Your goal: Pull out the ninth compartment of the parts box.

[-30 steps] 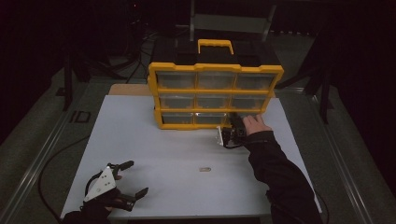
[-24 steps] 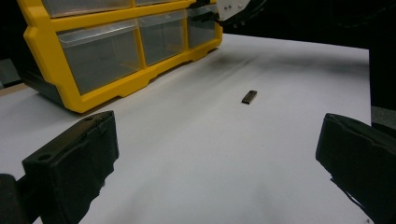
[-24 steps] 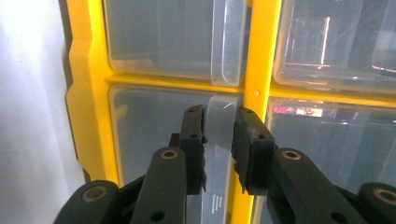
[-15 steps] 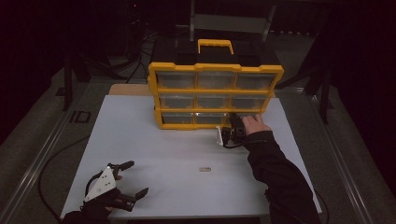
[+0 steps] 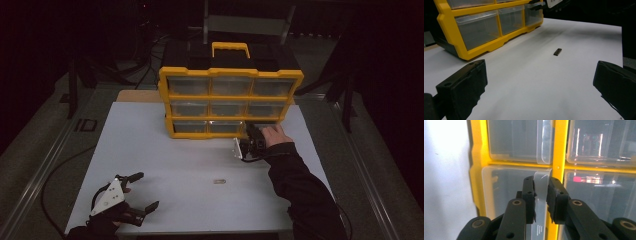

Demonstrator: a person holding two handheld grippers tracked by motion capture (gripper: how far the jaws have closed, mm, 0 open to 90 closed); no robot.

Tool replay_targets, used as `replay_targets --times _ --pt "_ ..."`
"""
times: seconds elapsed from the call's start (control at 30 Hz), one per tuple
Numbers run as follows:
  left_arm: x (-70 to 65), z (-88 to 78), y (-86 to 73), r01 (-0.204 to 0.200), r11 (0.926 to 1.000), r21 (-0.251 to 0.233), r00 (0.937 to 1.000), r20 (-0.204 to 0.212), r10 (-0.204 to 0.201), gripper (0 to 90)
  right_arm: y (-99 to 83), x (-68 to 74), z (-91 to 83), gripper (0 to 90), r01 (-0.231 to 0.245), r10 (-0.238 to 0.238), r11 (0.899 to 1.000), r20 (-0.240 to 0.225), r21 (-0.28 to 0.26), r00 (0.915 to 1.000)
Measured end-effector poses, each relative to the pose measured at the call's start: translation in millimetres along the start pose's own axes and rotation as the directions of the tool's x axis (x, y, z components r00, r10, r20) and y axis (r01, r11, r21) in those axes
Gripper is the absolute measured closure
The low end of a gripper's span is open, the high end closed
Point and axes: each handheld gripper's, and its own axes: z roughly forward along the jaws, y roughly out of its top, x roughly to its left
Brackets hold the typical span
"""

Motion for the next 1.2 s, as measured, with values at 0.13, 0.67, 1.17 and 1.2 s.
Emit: replay_targets --times 0.13,0.67,1.17,1.2 --pt "0.1 -0.3 0.0 0.000 1.0000 0.000 1.0000 -0.003 0.000 0.0 -0.3 2.3 -3.6 77.0 0.016 -0.016 1.000 -0.005 -0.006 0.9999" --pt "0.1 -0.3 0.2 0.002 1.0000 -0.001 1.0000 -0.004 -0.002 0.0 -3.2 8.3 -27.9 76.8 0.010 -0.010 0.999 -0.019 -0.040 0.9998" --pt "0.1 0.0 0.2 0.001 1.0000 0.001 1.0000 -0.007 -0.001 0.0 -5.2 12.8 -46.7 76.8 0.027 -0.029 0.998 -0.023 -0.063 0.9993" --pt "0.1 0.0 0.2 0.002 1.0000 0.001 1.0000 -0.007 -0.002 0.0 -4.8 13.6 -47.7 76.8 0.026 -0.028 0.998 -0.026 -0.062 0.9993"
